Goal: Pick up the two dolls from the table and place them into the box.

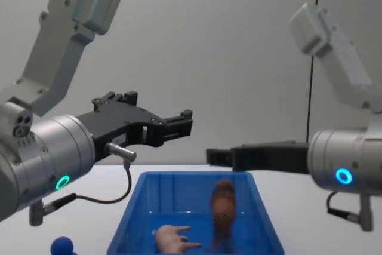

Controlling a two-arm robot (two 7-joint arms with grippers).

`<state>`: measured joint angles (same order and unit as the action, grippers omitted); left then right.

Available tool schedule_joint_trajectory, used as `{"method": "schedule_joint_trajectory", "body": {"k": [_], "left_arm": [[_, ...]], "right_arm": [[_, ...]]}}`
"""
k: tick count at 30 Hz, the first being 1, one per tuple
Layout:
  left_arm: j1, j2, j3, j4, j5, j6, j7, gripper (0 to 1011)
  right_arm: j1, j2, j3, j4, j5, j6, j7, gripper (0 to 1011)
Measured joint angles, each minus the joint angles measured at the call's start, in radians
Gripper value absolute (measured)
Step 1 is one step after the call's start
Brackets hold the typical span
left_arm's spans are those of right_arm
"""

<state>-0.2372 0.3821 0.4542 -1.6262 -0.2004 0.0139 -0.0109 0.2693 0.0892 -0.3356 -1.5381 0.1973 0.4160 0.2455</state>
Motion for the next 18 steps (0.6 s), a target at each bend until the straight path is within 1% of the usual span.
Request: {"method": "schedule_joint_trajectory", "body": {"k": [2,3,5,8,12,15,18], "left_arm": [[0.0,0.0,0.0,0.0,0.0,0.0,0.0,1002],[0.0,0.0,0.0,0.0,0.0,0.0,0.0,1002],[0.0,0.0,0.0,0.0,0.0,0.0,0.0,1002],[0.0,0.0,0.0,0.0,0.0,0.0,0.0,1001],[0.0,0.0,0.0,0.0,0.0,0.0,0.0,1001],[0.0,0.0,0.0,0.0,0.0,0.0,0.0,1001],[0.0,0.0,0.0,0.0,0.0,0.0,0.0,1001]], "right_arm": [[0.007,-0.007,-0.004,0.016,0.0,0.005,0.005,745],[0.01,-0.009,-0.005,0.023,0.0,0.006,0.006,745],[0.014,-0.013,-0.008,0.034,-0.002,0.006,0.008,819],[0.016,-0.016,-0.01,0.043,-0.006,0.005,0.01,892],[0.014,-0.012,-0.01,0.048,-0.014,-0.01,0.011,998],[0.007,-0.005,-0.008,0.041,-0.018,-0.022,0.011,1001],[-0.009,0.011,-0.001,0.022,-0.02,-0.041,0.01,1001]]}}
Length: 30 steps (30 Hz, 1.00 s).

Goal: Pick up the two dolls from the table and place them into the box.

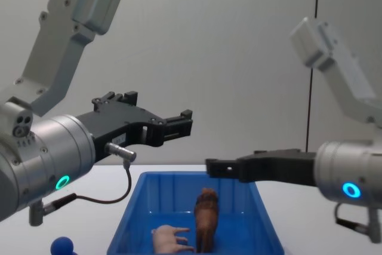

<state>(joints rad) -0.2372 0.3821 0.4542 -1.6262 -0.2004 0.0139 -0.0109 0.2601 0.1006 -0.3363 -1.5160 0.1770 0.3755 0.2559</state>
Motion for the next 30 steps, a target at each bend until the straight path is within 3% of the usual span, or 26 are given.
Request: {"method": "schedule_joint_trajectory", "body": {"k": [16,30], "left_arm": [[0.0,0.0,0.0,0.0,0.0,0.0,0.0,1002],[0.033,0.032,-0.012,-0.038,0.006,0.034,0.04,1001]], "right_arm": [[-0.135,0.13,0.058,-0.144,0.046,-0.091,-0.008,1001],[-0.185,0.177,0.081,-0.192,0.072,-0.119,-0.011,1001]]}}
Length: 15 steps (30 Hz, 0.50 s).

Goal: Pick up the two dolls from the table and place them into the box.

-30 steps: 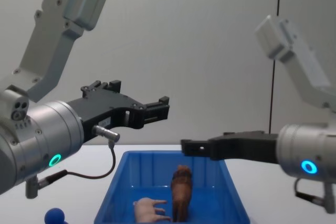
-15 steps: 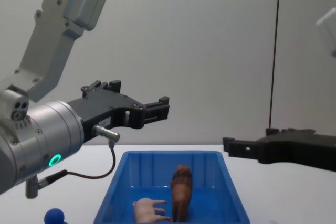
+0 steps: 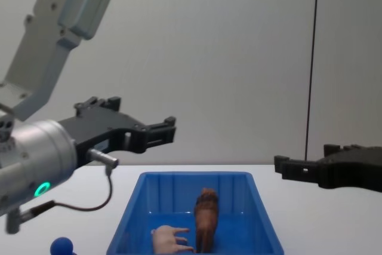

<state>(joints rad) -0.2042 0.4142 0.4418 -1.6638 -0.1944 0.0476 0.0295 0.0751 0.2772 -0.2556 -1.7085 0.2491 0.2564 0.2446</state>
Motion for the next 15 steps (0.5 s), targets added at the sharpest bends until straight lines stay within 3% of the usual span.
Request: {"method": "schedule_joint_trajectory", "body": {"k": [8,15], "left_arm": [[0.046,0.036,-0.015,-0.029,-0.02,0.031,0.063,1001],[0.088,0.06,-0.025,-0.026,-0.064,0.034,0.103,1001]], "right_arm": [[-0.011,0.01,0.005,-0.011,0.007,-0.006,-0.001,1001],[-0.017,0.016,0.007,-0.017,0.01,-0.009,-0.002,1001]]}}
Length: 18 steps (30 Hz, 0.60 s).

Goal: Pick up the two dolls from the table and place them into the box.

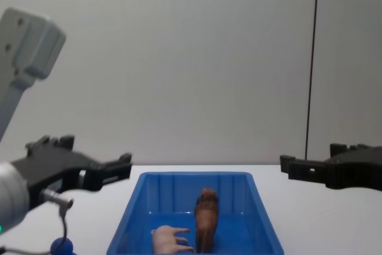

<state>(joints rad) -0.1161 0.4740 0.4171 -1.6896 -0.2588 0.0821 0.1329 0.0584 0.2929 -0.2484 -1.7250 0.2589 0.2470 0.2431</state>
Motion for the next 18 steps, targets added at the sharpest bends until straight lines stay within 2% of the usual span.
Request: {"method": "schedule_joint_trajectory", "body": {"k": [9,18], "left_arm": [[0.044,0.013,-0.007,0.036,-0.061,-0.011,0.03,1001],[0.071,0.017,-0.011,0.064,-0.1,-0.015,0.041,1001]], "right_arm": [[-0.004,0.004,0.001,-0.004,0.002,-0.002,0.0,1001],[-0.006,0.005,0.002,-0.005,0.003,-0.003,0.0,1001]]}}
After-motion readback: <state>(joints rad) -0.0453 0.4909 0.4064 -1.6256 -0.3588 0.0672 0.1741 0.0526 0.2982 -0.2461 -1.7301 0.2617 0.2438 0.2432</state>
